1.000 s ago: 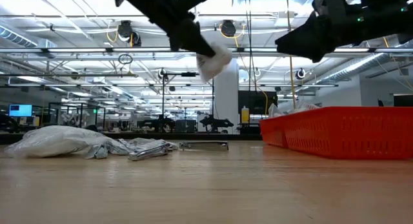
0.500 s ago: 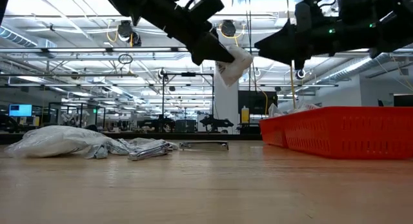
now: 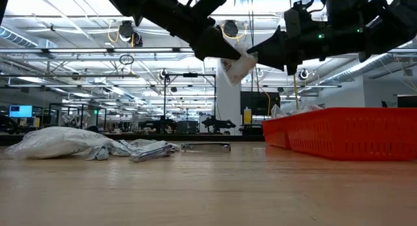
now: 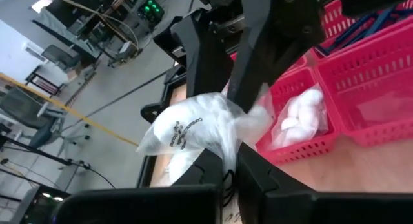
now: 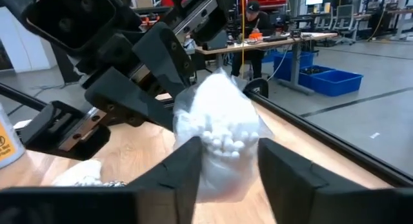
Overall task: Pick & Place Travel size toiletries
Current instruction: Put the cotton pack into the top left red bin
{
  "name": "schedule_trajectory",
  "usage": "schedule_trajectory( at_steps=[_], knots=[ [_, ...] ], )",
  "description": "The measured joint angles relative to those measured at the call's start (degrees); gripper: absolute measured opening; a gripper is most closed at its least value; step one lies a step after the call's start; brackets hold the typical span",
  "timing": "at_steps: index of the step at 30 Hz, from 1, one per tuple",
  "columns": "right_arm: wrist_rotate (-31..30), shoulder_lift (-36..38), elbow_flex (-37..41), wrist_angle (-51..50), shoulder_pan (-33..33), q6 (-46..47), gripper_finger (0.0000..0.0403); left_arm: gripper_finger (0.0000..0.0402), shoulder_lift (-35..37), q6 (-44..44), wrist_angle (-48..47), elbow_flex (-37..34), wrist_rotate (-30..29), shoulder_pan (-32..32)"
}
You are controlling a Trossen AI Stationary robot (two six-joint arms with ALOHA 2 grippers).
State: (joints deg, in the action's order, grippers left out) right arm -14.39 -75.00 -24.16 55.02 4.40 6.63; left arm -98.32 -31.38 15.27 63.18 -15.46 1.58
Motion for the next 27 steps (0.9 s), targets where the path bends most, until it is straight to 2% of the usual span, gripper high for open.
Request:
schedule_trajectory(
  at_steps=[7,9,12,16,21,25,27],
  knots=[
    [-0.35,0.02,0.00,-0.28,0.02,-3.31,0.0020,0.0018,0.00,2.97,1.47,-0.02,0.20,-0.02],
    [-0.46,0.02,0.00,-0.24,0.04,-4.60,0.0011,0.0031,0.00,5.34,2.07,-0.02,0.24,-0.02],
    [-0.77,0.35,0.00,-1.28,0.12,-6.30,0.0011,0.0073,0.02,8.05,2.66,-0.02,-0.01,-0.35],
    [-2.43,5.41,0.00,-6.32,0.11,-9.55,0.0004,0.0155,1.85,9.06,1.14,-0.02,-6.25,-2.07],
    [-5.54,17.83,0.00,-21.69,0.16,-12.28,0.0003,0.0244,6.38,6.00,-2.33,0.01,-13.58,-4.89],
    [-5.40,27.91,-2.93,-45.19,-1.15,-12.33,0.0002,0.0283,8.78,9.97,-8.55,0.04,-18.58,-4.99],
    [-6.77,30.68,-4.63,-56.17,-2.36,-12.50,0.0002,0.0292,9.14,13.73,-13.17,0.02,-20.24,-3.81]
  ],
)
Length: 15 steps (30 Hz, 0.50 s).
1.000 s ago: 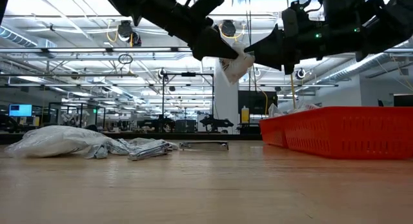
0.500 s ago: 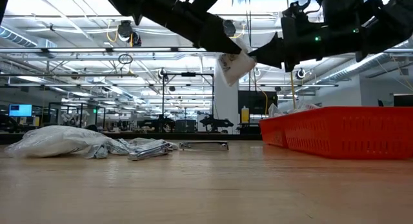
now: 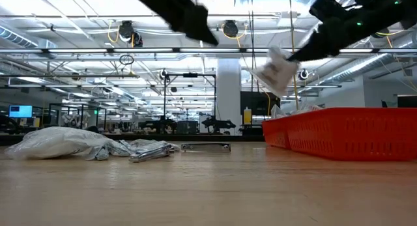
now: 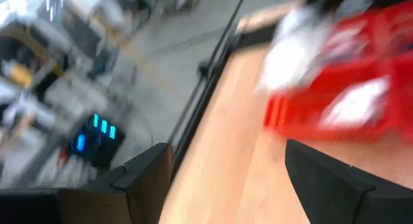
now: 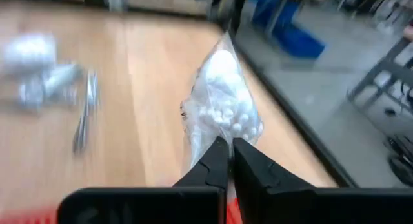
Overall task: Pick & Place Travel size toiletries
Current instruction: Put the cotton pack into the top left red bin
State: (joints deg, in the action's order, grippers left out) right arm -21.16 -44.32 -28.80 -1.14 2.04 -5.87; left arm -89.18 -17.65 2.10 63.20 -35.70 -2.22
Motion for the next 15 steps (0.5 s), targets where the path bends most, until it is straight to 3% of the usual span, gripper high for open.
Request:
schedule_trajectory(
  at_steps=[6,11,15],
  knots=[
    [-2.82,0.66,-0.43,-15.37,-1.91,-0.83,0.0001,0.0296,-0.53,11.61,-7.50,0.00,-0.02,4.26],
    [-3.05,-4.72,1.56,-13.63,-1.65,-2.03,0.0004,0.0296,-1.42,14.42,-8.04,0.00,2.14,6.56],
    [-5.80,-8.03,2.06,-11.50,-1.66,-2.38,0.0031,0.0296,-1.51,14.84,-8.06,0.00,5.23,7.44]
  ],
)
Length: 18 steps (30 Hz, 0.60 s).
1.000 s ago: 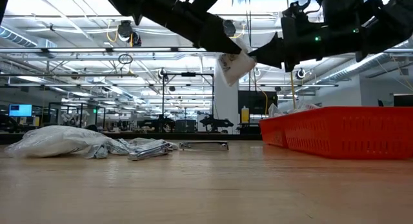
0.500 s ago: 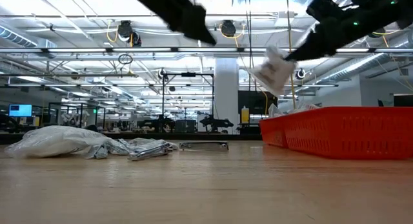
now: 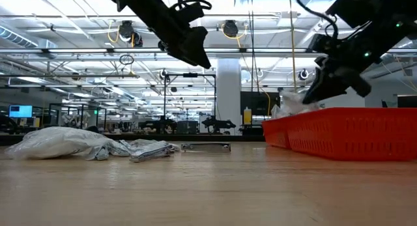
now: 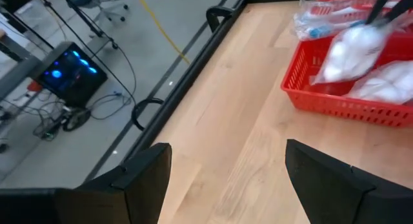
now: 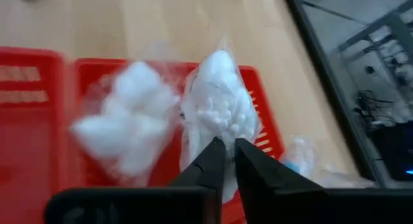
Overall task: Pick & Place Travel size toiletries
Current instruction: Put the cotton pack into the top left red bin
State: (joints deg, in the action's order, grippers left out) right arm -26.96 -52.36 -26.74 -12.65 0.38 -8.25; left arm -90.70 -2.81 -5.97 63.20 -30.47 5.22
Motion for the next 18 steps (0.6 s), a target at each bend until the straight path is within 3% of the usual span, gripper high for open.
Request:
schedule_trajectory(
  at_steps=[7,11,18],
  knots=[
    [-0.98,0.41,0.02,4.01,-0.11,-0.90,0.0139,0.0296,0.00,0.05,-1.29,0.00,0.95,0.63],
    [6.86,2.25,0.00,6.75,-0.12,0.12,0.0193,0.0296,-0.04,1.07,-3.13,0.00,0.99,1.30],
    [10.31,6.45,0.00,8.90,-0.10,7.96,0.0216,0.0296,-0.04,3.16,-5.12,0.00,1.03,1.89]
  ],
)
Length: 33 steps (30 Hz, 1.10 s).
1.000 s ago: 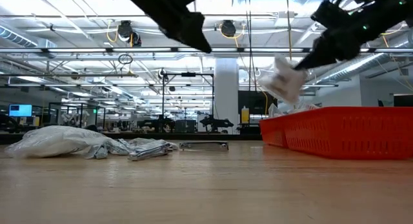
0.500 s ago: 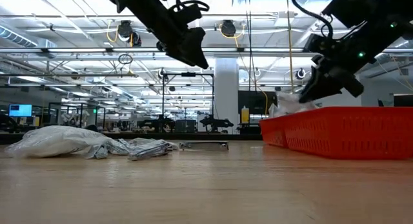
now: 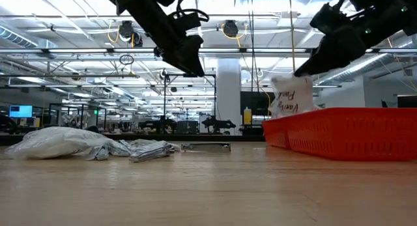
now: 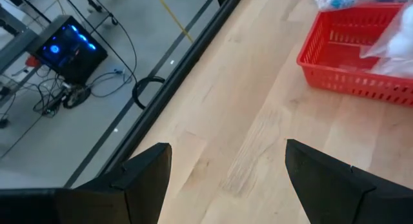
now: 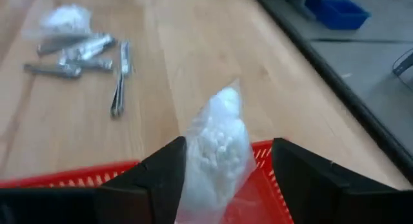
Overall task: Pick & Place Travel size toiletries
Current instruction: Put the cotton pack into the top left red bin
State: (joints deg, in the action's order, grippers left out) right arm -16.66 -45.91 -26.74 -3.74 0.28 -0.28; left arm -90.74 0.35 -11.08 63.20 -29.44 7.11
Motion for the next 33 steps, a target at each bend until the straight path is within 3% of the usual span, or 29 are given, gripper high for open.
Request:
schedule_trajectory(
  at_steps=[5,12,14,17,21,25,30,33],
  knots=[
    [-14.29,0.03,0.00,-3.47,0.16,-0.45,0.0198,0.0296,0.00,0.17,-0.08,0.00,0.02,0.00],
    [-14.71,-6.14,0.00,-6.60,0.43,-3.89,0.0191,0.0296,0.00,0.18,0.08,0.00,1.39,0.00],
    [-12.44,-7.21,0.00,-2.97,-0.01,-1.25,0.0193,0.0296,0.00,0.18,0.22,0.00,1.43,0.00],
    [-3.94,-7.41,-0.07,3.01,0.36,-0.76,0.0193,0.0296,0.00,0.18,0.25,0.00,1.43,0.00],
    [3.83,-6.29,-0.04,6.12,1.52,0.95,0.0188,0.0296,0.00,0.18,0.11,-0.02,1.45,0.00],
    [16.20,-5.25,-0.03,5.61,3.55,4.51,0.0182,0.0296,0.00,-0.04,-1.82,-0.02,1.48,-0.13],
    [16.51,-5.18,-0.02,5.59,3.88,5.13,0.0176,0.0296,0.41,5.11,-17.23,-0.02,2.83,-1.78],
    [16.45,-5.18,-0.02,5.72,3.87,3.75,0.0176,0.0296,0.46,13.29,-30.36,-0.06,10.54,-3.75]
  ],
)
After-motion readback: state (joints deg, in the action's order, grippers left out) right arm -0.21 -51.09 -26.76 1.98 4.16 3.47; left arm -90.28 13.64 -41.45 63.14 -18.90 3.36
